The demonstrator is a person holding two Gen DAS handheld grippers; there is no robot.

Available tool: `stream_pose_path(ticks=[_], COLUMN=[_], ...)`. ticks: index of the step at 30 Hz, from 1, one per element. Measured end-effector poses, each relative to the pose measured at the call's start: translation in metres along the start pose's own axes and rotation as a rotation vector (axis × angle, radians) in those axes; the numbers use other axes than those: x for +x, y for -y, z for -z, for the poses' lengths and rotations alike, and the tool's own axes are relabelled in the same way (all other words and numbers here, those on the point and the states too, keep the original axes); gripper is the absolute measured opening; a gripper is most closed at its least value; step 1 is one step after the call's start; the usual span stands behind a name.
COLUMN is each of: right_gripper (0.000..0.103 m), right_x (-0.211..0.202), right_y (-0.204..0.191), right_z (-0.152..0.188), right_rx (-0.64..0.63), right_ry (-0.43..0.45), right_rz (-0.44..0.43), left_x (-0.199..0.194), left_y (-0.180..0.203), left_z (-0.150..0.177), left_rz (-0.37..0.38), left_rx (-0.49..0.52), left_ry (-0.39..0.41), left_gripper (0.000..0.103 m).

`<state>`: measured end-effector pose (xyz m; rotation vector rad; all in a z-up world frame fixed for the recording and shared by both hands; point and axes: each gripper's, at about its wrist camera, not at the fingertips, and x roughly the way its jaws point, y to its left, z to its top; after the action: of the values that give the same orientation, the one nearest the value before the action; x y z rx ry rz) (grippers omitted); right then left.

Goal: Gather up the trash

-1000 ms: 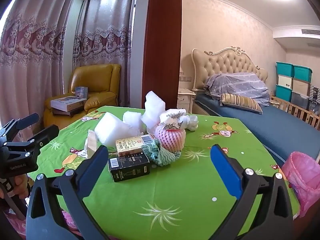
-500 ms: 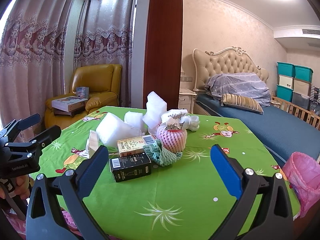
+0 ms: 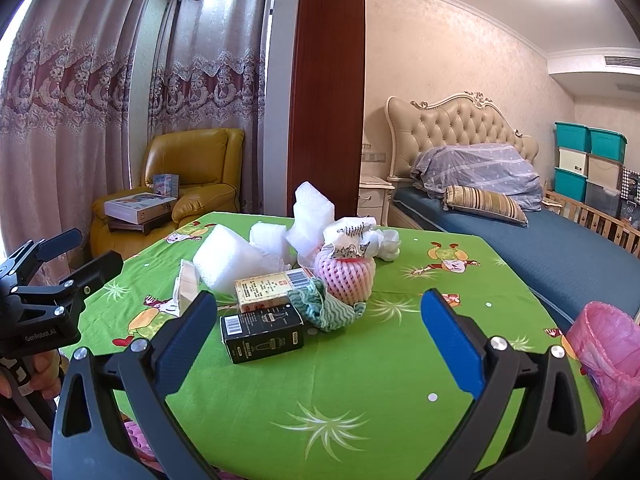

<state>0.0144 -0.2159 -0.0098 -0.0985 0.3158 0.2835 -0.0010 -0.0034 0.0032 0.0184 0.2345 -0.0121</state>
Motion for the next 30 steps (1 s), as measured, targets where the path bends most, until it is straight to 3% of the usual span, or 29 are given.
stream_pose_path(ticks=[30], right_gripper=[0.099], right_x=[-0.0023], right_y=[-0.0019], right_z=[0.0005], right_rx=[0.012], right_ry=[-0.005], right_rz=[-0.008], left_x=[0.0007], left_y=[-0.0002], left_z=[0.0005], left_rz=[0.000], left_rx=[-0.002], left_ry=[-0.001], left_gripper=[0.097])
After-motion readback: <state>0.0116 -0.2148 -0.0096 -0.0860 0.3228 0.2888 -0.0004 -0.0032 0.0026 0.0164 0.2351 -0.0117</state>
